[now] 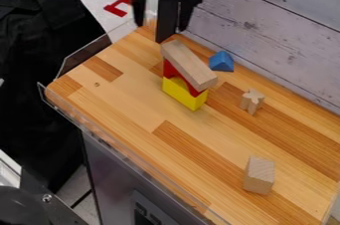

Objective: Put the green cube on top of the block

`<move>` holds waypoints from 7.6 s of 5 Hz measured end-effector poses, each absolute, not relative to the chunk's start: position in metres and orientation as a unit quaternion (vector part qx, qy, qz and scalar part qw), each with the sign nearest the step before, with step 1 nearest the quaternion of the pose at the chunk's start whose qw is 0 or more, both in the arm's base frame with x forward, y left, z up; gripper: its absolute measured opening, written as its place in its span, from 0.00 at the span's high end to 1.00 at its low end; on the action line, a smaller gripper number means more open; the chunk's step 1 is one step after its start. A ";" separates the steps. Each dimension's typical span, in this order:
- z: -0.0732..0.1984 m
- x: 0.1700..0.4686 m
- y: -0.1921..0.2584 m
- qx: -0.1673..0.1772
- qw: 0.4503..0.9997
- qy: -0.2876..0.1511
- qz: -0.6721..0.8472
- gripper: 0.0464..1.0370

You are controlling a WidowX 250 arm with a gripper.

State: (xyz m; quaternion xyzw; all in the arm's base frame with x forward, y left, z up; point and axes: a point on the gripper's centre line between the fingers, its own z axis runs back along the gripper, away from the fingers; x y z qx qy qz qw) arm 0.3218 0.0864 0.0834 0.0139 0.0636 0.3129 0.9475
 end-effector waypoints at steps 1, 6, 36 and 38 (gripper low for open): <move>0.080 0.321 0.099 0.048 0.944 0.007 0.327 0.04; 0.068 0.346 0.108 0.014 0.922 -0.074 0.380 0.04; 0.081 0.304 0.015 -0.013 0.975 0.064 0.211 0.47; 0.083 0.302 0.014 -0.013 0.976 0.068 0.208 0.43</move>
